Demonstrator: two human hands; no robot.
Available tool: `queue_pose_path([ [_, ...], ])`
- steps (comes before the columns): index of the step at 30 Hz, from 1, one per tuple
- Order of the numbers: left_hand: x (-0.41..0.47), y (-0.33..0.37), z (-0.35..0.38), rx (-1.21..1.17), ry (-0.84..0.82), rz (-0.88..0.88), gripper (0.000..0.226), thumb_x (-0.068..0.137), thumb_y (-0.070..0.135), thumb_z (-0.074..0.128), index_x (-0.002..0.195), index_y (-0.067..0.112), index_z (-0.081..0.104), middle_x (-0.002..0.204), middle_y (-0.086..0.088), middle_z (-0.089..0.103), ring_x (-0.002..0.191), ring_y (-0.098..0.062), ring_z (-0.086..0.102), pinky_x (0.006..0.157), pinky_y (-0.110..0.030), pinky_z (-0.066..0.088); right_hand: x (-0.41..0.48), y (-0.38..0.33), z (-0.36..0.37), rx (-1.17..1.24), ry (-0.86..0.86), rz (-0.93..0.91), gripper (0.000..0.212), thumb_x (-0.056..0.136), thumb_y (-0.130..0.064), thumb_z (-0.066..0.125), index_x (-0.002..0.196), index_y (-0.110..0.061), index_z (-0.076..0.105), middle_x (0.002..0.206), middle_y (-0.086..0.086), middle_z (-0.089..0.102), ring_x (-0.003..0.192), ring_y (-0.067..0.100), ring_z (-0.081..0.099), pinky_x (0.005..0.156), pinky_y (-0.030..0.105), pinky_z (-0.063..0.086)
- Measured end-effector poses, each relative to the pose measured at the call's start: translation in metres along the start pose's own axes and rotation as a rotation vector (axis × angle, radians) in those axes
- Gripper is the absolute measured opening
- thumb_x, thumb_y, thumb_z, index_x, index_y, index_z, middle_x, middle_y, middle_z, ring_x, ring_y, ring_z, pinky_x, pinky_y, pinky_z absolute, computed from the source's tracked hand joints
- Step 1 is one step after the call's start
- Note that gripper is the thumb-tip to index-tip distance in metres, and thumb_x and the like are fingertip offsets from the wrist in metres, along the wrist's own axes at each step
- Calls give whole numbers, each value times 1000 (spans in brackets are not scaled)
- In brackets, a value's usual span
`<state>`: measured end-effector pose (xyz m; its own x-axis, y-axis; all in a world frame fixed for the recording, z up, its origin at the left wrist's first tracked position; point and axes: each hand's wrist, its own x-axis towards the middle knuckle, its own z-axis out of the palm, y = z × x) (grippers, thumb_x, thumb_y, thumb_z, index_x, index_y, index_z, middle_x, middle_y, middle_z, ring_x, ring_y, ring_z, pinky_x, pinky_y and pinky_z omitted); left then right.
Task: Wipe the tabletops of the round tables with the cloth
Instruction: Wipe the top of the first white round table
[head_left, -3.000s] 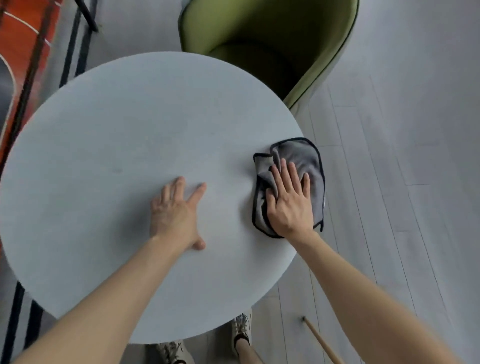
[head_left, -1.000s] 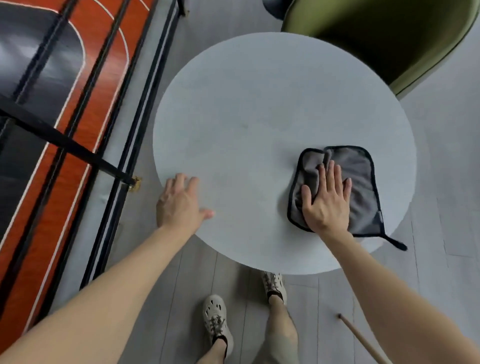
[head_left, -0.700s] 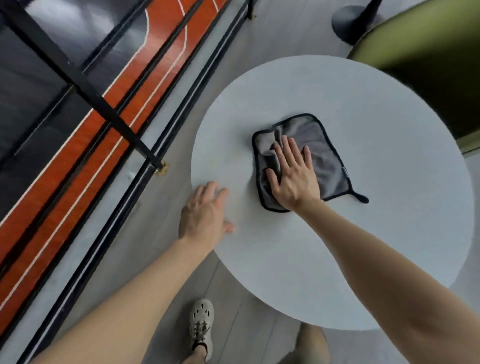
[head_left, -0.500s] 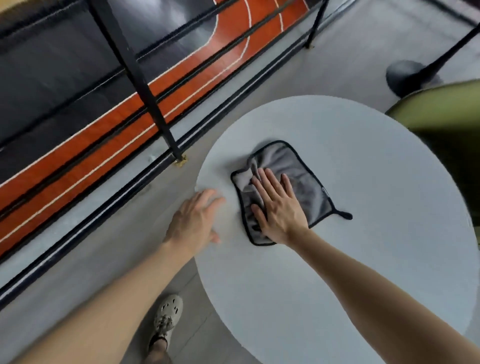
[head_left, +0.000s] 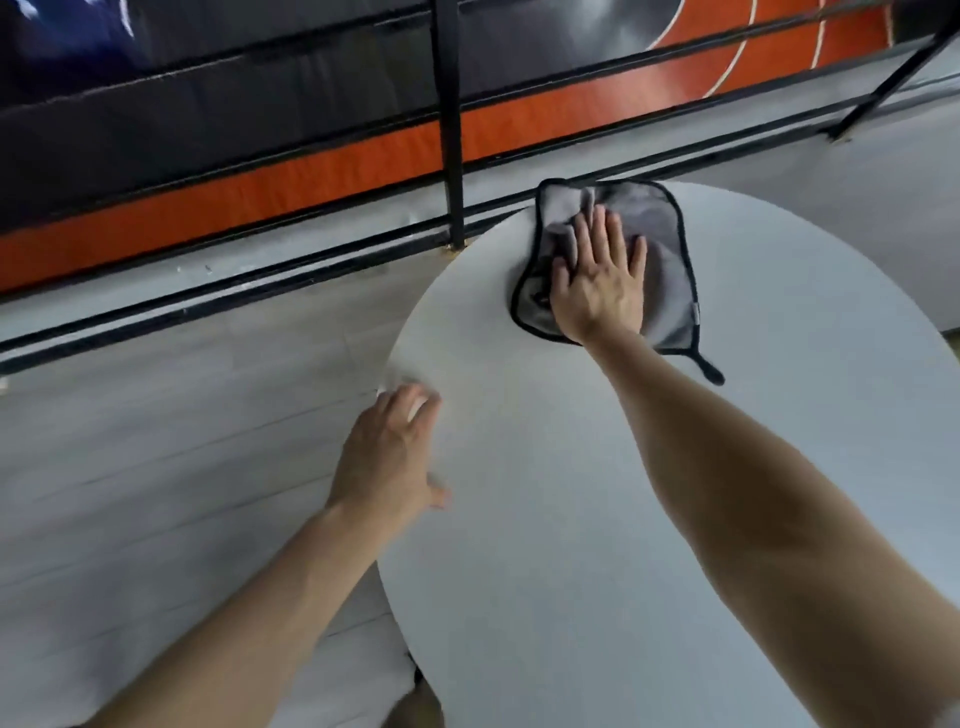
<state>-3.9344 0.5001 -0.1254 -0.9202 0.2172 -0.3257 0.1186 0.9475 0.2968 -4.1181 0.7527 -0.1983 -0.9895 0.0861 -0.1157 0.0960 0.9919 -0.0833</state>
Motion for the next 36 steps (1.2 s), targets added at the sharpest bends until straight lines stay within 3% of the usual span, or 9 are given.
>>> queue_pose_path([
  [11,-12,6,6,-8,19,-86,125,46,37,104,156,19,47,160,4,43,141,-24,43,110,-37,43,-100,-44,10,-75,-54,-754,66,113,-50,29,175,-27,21,184,-3,8,171,19,1,136,56,5],
  [13,-11,3,9,-5,14,-70,127,45,37,105,157,19,47,162,3,42,143,-23,42,111,-36,42,-86,-38,8,-31,-53,-724,67,112,-54,30,174,-29,23,184,-5,10,170,18,3,137,54,6],
  [18,-10,3,17,-45,52,-97,124,53,28,104,159,20,41,168,5,33,150,-20,35,115,-35,41,-9,13,-6,18,23,-205,78,106,-66,21,175,-29,17,184,-5,4,170,17,1,137,52,2],
  [21,-11,1,25,-90,53,-123,125,48,20,104,158,17,45,168,4,34,148,-22,39,116,-35,41,16,25,-7,-13,-4,-134,81,105,-65,15,176,-27,13,185,-3,0,170,20,-3,136,57,1],
  [24,-23,2,31,-175,117,-183,114,53,13,103,155,16,51,167,2,36,148,-24,41,114,-40,46,6,-1,-8,-42,-15,-266,76,105,-59,13,175,-30,13,185,-1,3,170,24,-1,133,66,2],
  [29,-67,32,59,-159,374,-546,83,71,33,96,143,18,58,148,-5,49,136,-32,47,103,-49,48,-79,-74,-1,-48,-110,-898,69,110,-57,22,174,-29,25,184,-4,13,170,23,6,135,63,3],
  [31,-85,52,68,-280,416,-720,88,69,41,97,143,20,54,141,-3,48,129,-31,48,98,-47,49,-92,-81,4,-58,-150,-1032,67,111,-55,22,174,-30,24,184,-4,12,170,22,5,136,59,2],
  [33,-98,64,72,-451,382,-896,112,61,50,99,152,24,41,146,-3,41,134,-31,43,103,-46,47,-62,-71,4,-34,-132,-994,67,112,-53,21,175,-30,21,184,-4,10,170,21,6,137,54,2],
  [36,-111,75,81,-527,207,-1026,137,55,60,99,163,24,21,153,-8,36,142,-36,39,110,-50,45,4,-31,-2,-8,-65,-669,70,111,-51,20,175,-24,17,184,-2,6,170,21,3,137,53,3],
])
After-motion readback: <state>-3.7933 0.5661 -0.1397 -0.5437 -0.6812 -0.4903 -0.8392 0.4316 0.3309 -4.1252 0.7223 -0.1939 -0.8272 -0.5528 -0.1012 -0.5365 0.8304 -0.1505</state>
